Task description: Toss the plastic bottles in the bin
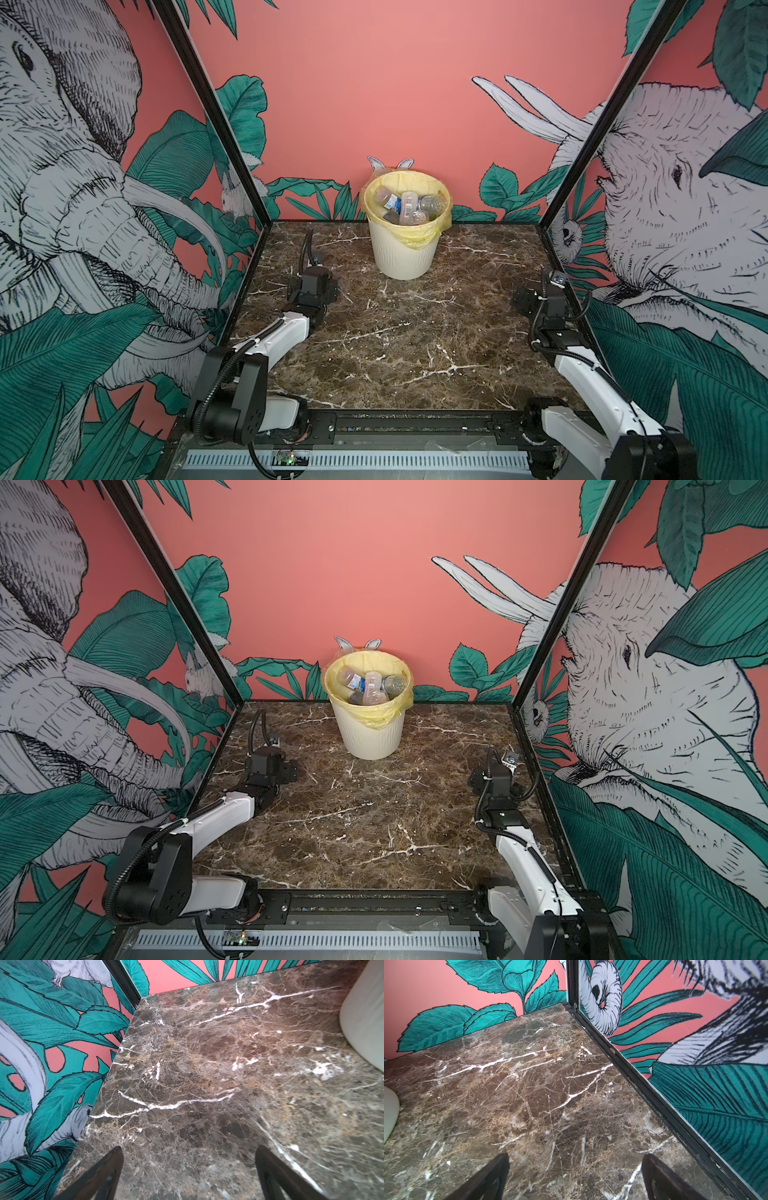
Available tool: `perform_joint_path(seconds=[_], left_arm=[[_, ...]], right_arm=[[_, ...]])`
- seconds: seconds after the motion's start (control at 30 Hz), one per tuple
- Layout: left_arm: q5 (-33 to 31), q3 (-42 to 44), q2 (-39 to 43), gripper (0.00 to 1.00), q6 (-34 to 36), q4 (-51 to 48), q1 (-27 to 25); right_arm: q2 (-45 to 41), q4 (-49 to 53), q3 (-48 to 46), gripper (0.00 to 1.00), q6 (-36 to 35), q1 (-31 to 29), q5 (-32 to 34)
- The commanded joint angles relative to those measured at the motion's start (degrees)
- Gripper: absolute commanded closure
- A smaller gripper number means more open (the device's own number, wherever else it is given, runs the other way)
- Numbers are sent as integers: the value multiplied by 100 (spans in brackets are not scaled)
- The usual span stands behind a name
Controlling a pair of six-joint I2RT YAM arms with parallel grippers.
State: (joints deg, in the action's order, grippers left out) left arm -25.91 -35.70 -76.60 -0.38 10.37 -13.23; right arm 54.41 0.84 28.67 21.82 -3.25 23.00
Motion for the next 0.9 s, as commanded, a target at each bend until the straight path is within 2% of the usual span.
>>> perform_joint_path(seconds=[0.0,0.27,0.4,0.57,0.63,0.73,0.8,0.87], left_arm=[[115,317,9,1,218,987,210],[469,786,-479,1,383,2316,511],[742,720,-616,1,647,2470,546],[1027,999,-1104,1,692,3630,725],[1175,1043,-984,1,530,3405,823],[1597,1187,-1137,1,568,3792,940],[1777,1286,-1317,1,666,4236,946],[1780,1237,-1236,1,634,3996,950]], right_arm=[[-98,-630,-159,0,-173,25,208],[12,-1132,-408,1,-359,26,278],[120,-1710,-680,1,-460,25,316],[512,-3676,-1430,1,-914,26,379],[716,-4069,-1504,1,-1013,26,491],[1025,-4318,-1487,1,-1147,24,490],[1292,-4828,-1590,1,-1207,26,509],[1586,-5456,-1696,1,-1384,26,578]])
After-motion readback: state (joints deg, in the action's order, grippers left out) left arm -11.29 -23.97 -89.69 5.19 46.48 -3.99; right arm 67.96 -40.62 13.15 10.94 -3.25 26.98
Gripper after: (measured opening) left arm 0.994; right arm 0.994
